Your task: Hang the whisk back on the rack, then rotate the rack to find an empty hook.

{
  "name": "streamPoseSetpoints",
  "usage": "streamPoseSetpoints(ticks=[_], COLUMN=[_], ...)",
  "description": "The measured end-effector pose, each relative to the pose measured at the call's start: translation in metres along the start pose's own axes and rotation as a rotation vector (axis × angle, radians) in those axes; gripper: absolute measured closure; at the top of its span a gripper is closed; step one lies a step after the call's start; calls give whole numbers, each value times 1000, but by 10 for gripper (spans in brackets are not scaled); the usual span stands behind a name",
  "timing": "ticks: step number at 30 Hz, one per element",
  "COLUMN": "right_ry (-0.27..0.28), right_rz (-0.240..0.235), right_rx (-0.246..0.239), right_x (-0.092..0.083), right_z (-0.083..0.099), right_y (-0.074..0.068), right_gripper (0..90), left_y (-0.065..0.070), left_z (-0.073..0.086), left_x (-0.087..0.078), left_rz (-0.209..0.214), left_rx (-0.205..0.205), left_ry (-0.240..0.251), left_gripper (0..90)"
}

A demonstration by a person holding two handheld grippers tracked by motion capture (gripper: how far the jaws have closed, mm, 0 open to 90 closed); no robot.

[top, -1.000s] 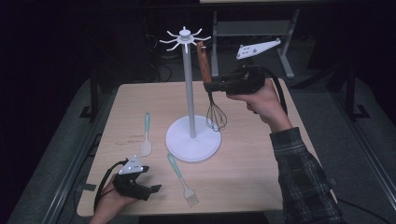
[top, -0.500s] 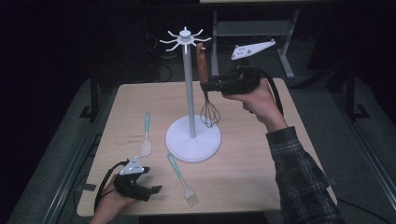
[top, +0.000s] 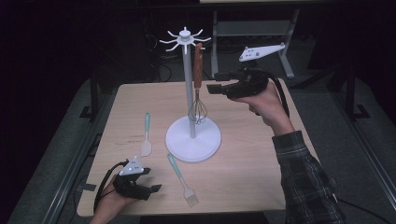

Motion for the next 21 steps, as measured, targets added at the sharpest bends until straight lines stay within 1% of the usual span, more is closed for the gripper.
streamPoseSetpoints(ticks=[1, 2, 3, 4, 5, 6, 7, 9, 10, 11, 12, 13, 15, 16, 17, 18, 19, 20, 21], right_ry=[-3, -3, -5, -10, -22, -22, -25, -39, -39, -60, -60, -71, -83, -91, -91, -94, -101, -101, -101], right_rz=[9, 9, 14, 23, 37, 37, 48, 57, 57, 71, 71, 77, 98, 105, 105, 114, 132, 139, 139], right_rx=[0, 0, 3, 6, 7, 7, 11, 14, 14, 17, 17, 19, 27, 34, 34, 40, 50, 56, 56], right_x=[-1, -1, -2, -3, -4, -4, -6, -7, -7, -7, -7, -7, -9, -10, -10, -11, -14, -15, -15], right_z=[2, 2, 5, 7, 13, 13, 19, 26, 26, 35, 35, 40, 50, 59, 59, 64, 75, 81, 81], right_y=[0, 0, 0, 0, 0, 0, 0, -1, -1, -1, -1, -1, -2, -2, -2, -2, -2, -2, -2], right_gripper=[370, 370, 349, 322, 295, 295, 275, 257, 257, 228, 228, 218, 206, 196, 196, 193, 185, 184, 184], left_y=[0, 0, 0, -1, -1, -1, 0, 1, 1, 1, 1, 2, 2, 3, 3, 4, 5, 5, 5], left_z=[0, 0, 0, 0, 0, 0, -1, -2, -2, -2, -2, -3, -4, -7, -7, -8, -10, -10, -11], left_x=[0, 0, -1, -1, -2, -2, -3, -4, -4, -4, -4, -4, -6, -8, -8, -9, -12, -12, -13], left_rz=[-2, -2, -3, -2, 5, 5, 16, 39, 39, 46, 54, 61, 70, 78, 78, 83, 95, 95, 100], left_rx=[0, 0, -1, -3, -9, -9, -21, -31, -31, -33, -35, -39, -42, -51, -51, -53, -51, -51, -55], left_ry=[0, 0, 0, 1, 5, 5, 12, 12, 12, 12, 8, 1, 4, 5, 5, 8, 6, 6, 6], left_gripper=[239, 254, 254, 275, 320, 355, 389, 487, 532, 574, 574, 616, 724, 792, 826, 826, 884, 895, 895])
Point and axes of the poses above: each handheld gripper's, and its own axes: x roughly forward along the jaws, z roughly out of its underside, y roughly to its right, the point moved 6 cm from there along x, roughly forward along the jaws, and after that the axes turned 9 degrees about -y, right-handed, at the moved point
